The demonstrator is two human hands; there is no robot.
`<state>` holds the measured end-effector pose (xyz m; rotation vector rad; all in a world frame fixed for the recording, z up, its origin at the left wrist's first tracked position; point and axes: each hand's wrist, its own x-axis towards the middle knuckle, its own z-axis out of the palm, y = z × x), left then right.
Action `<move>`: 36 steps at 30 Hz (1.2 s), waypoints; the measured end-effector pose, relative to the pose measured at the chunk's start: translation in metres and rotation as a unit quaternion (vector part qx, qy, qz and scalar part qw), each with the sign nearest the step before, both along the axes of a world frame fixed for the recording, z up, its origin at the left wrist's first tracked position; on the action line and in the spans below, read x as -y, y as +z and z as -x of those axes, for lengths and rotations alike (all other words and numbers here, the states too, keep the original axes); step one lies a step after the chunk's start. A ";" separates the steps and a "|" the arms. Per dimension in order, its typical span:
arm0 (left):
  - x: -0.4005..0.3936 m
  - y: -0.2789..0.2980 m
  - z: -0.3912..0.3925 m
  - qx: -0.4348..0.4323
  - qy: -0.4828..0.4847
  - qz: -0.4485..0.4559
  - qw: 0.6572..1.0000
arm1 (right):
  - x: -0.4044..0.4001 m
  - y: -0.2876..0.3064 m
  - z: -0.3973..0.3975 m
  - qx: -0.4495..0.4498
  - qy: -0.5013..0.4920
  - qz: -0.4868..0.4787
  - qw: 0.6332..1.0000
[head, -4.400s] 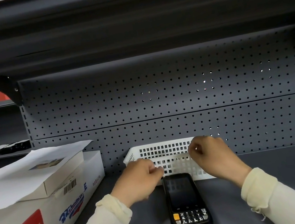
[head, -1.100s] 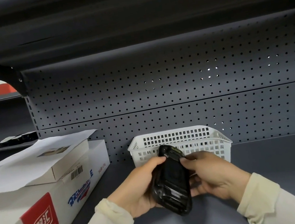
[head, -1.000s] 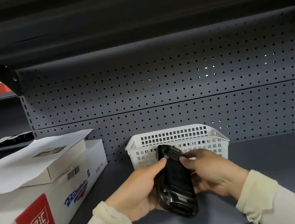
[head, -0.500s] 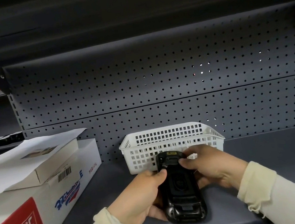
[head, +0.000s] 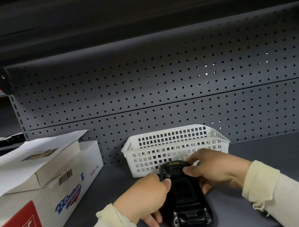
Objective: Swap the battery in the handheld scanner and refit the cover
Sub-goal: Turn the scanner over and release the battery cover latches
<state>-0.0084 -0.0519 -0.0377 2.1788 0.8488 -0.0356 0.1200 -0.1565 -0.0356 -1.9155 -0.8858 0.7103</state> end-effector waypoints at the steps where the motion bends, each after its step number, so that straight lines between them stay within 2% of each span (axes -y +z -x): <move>1: 0.001 0.000 -0.001 -0.024 -0.013 -0.031 0.999 | 0.000 0.001 0.001 0.007 0.000 0.004 1.000; 4: 0.003 0.002 -0.002 -0.054 -0.025 -0.073 0.996 | -0.002 0.003 0.003 0.047 -0.002 0.022 0.999; 10: 0.002 -0.005 -0.002 -0.023 -0.045 -0.161 0.986 | -0.004 0.001 0.000 0.116 0.003 0.062 0.991; 18: -0.003 -0.006 0.004 0.028 -0.059 -0.181 0.981 | -0.003 -0.003 -0.009 0.135 0.031 0.075 0.987; 24: -0.025 0.000 0.000 0.107 -0.111 -0.248 0.956 | 0.003 -0.002 -0.015 0.132 0.045 0.021 0.990; 30: -0.041 -0.001 -0.004 0.142 -0.202 -0.279 0.928 | 0.008 0.003 -0.020 0.277 0.080 0.008 0.958; 36: -0.044 -0.001 -0.006 0.159 -0.212 -0.290 0.920 | 0.006 0.002 -0.026 0.324 0.084 0.015 0.942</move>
